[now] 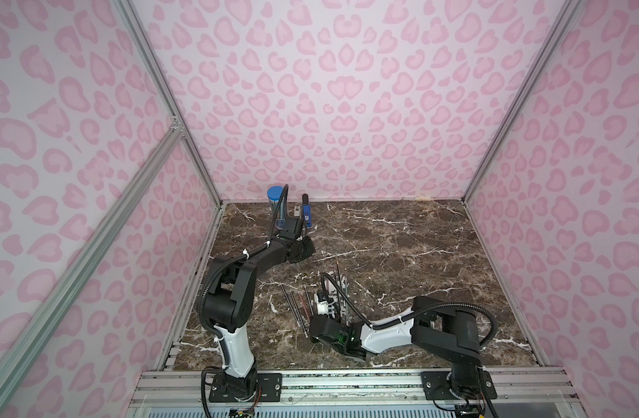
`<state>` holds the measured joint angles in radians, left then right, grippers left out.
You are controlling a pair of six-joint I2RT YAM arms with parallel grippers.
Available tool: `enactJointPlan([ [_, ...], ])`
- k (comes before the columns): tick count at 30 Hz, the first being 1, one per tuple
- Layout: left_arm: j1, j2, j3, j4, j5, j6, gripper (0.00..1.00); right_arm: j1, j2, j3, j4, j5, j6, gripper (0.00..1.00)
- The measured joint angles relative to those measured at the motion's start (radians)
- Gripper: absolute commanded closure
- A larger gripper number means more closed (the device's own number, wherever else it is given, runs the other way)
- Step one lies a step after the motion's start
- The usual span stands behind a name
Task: Remove the protective cover of the pencils
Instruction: Place the pencil at the center of the board, then place the protective sleeve at the center of the board.
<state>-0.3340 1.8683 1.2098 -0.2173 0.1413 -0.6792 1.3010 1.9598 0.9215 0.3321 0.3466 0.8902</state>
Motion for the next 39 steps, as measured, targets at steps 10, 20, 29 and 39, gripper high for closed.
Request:
enactJointPlan([
  [10,0.000,0.041,0.033,-0.028,-0.011,0.010,0.96,-0.007,0.001,0.005,0.008,-0.019,0.004,0.75],
  [20,0.000,0.072,0.050,-0.037,-0.011,0.011,0.95,-0.014,-0.006,-0.002,0.011,-0.028,0.007,0.76],
  [29,0.000,0.117,0.080,-0.048,-0.023,0.017,0.94,-0.014,-0.057,-0.023,-0.049,-0.029,0.004,0.74],
  [39,0.000,0.140,0.095,-0.076,-0.055,0.024,0.94,-0.019,-0.188,-0.027,-0.092,0.013,-0.043,0.69],
])
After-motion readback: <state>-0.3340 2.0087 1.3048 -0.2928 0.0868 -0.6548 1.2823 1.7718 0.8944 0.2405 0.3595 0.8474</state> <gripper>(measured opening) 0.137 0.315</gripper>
